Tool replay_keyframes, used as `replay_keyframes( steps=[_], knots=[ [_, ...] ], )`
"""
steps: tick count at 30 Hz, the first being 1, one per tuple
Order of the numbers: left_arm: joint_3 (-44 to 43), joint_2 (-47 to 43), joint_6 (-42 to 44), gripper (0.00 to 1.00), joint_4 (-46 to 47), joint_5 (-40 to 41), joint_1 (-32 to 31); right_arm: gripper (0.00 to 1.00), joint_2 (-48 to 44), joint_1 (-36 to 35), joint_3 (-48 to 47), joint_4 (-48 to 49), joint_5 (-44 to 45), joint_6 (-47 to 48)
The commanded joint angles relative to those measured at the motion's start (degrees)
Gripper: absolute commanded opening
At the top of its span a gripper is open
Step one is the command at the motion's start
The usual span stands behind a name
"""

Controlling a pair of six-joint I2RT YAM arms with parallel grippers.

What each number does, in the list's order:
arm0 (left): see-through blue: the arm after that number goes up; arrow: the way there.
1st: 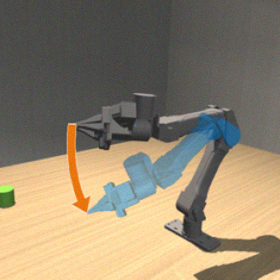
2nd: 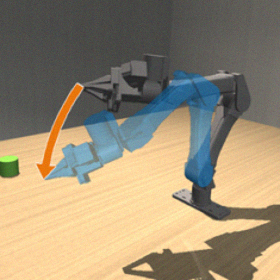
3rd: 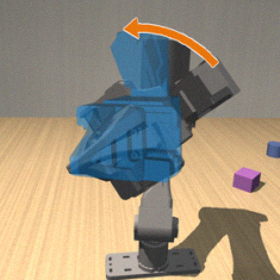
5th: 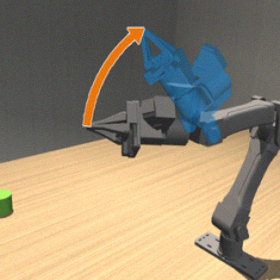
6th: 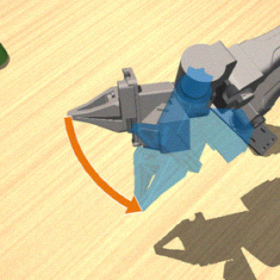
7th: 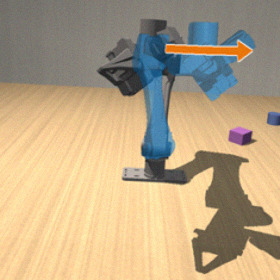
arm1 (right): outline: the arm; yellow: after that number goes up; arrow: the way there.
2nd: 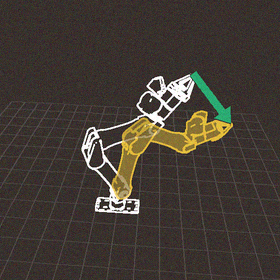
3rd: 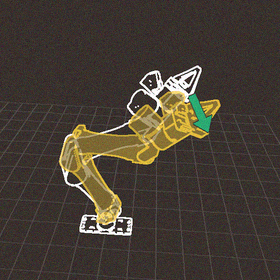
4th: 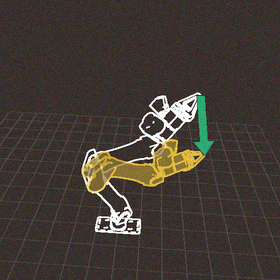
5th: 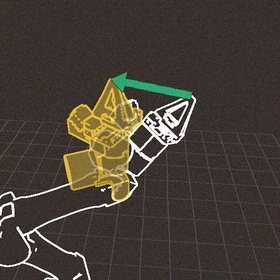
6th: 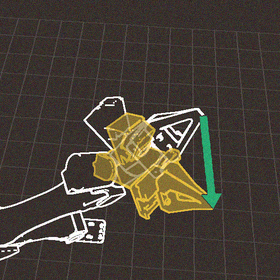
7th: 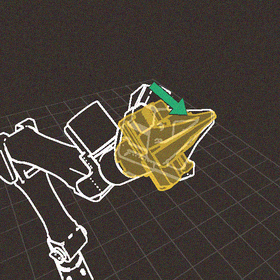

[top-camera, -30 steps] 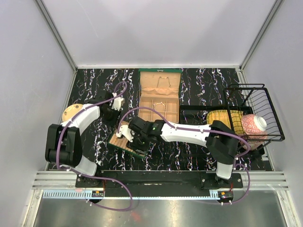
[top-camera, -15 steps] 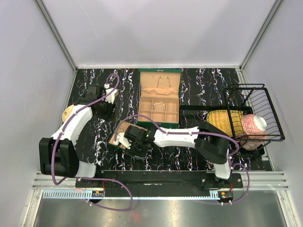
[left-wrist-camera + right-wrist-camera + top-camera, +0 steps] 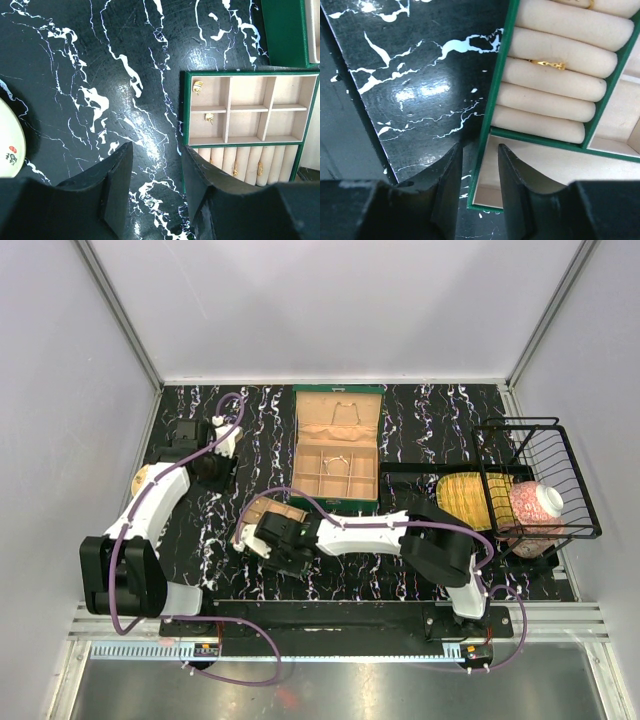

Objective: Organize the mixed jewelry

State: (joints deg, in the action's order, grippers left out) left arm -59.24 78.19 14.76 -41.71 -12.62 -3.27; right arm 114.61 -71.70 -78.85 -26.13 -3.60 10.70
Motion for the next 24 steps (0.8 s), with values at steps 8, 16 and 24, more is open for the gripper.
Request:
replay_keyframes(
  steps=[8,16,24],
  knots=[
    [-2.8,-2.4,1.5,0.47,-0.7,-0.6,1.7,0.15,1.8,-3.5,-1.3,0.4,2.2,0.3],
    [-4.4,-1.9,2.2,0.47,-1.4,-0.2,2.9,0.0,0.0,-4.8,-2.5,-2.3,2.2,1.1],
    [-7.2,-0.6,2.6,0.47,-2.1,-0.1,4.6,0.0,-4.1,-5.0,-4.0,-5.9,2.4,1.5]
  ],
)
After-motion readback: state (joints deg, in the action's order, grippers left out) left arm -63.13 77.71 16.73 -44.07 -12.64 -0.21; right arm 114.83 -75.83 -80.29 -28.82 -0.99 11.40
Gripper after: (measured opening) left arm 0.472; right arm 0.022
